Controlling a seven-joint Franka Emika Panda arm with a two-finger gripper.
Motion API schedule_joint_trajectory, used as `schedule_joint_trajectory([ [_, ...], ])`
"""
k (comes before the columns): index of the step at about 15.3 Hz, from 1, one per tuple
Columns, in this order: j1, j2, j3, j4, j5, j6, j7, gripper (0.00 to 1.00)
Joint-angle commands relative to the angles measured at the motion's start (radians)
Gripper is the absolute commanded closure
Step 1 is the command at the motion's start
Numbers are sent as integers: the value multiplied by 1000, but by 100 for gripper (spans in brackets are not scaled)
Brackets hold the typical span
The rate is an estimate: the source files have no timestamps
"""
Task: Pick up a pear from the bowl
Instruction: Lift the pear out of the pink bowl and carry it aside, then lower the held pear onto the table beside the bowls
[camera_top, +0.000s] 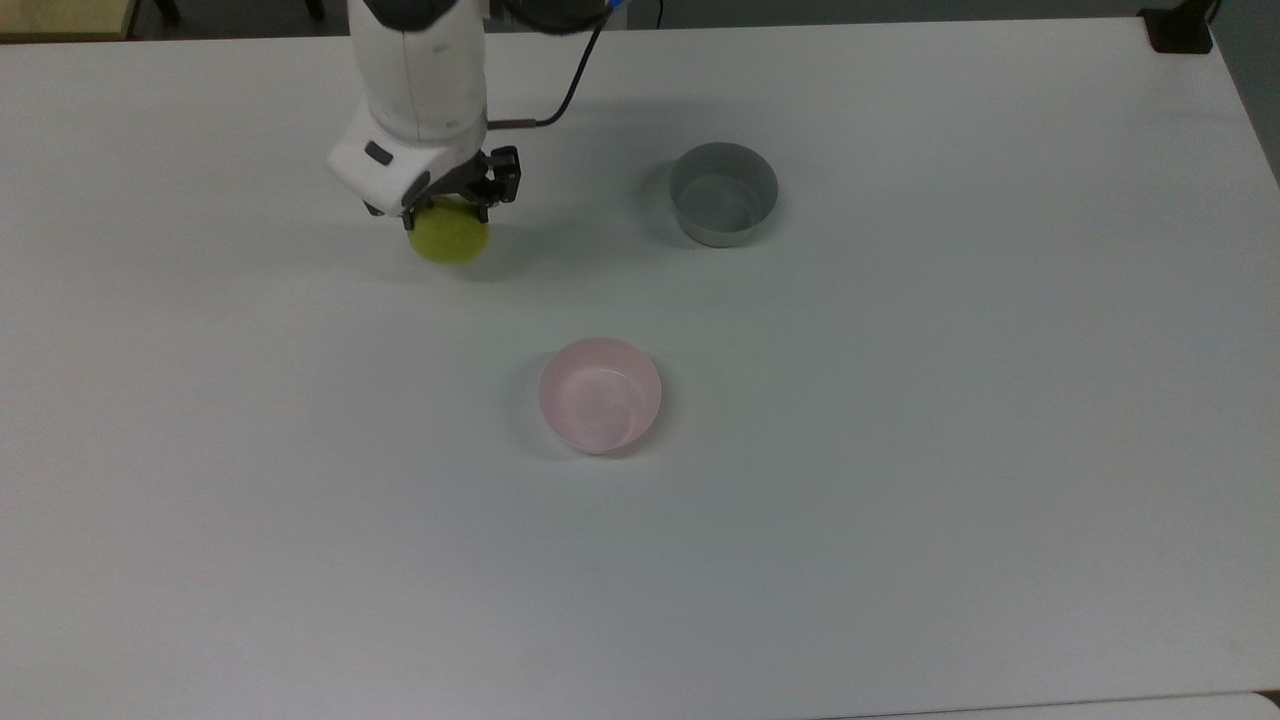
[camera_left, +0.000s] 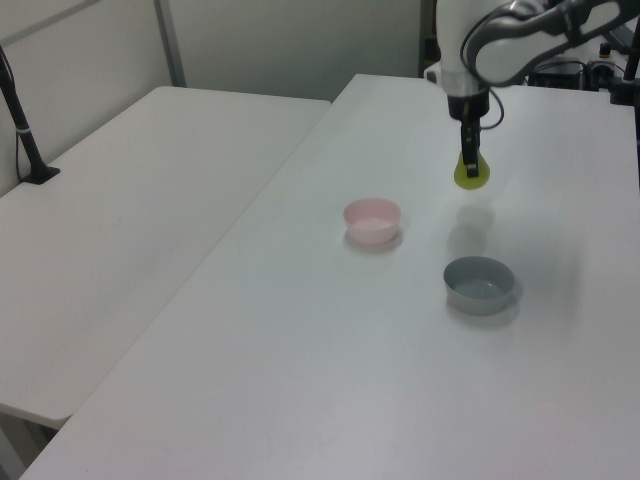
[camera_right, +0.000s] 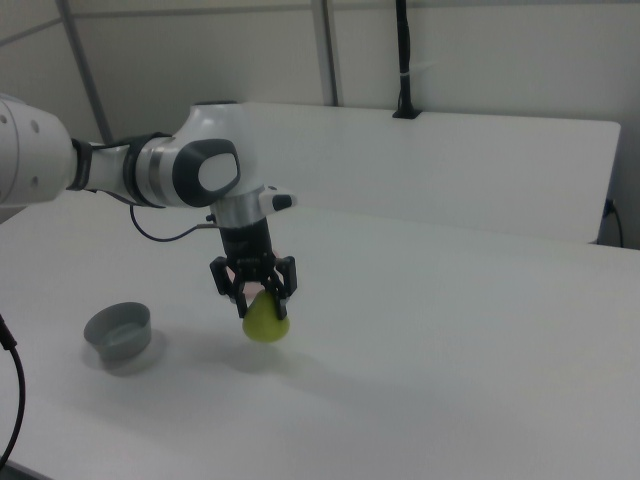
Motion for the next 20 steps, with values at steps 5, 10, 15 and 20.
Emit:
schedule_joint_trajectory([
  [5,8,32,-4,-23,-63,6,10,54],
  [10,-2,32,-4,-35,-63,5,-7,4],
  [15,-2,30,-5,-33,-63,-3,-7,0],
  [20,-2,-59,-4,-13,-47,-12,29,0],
])
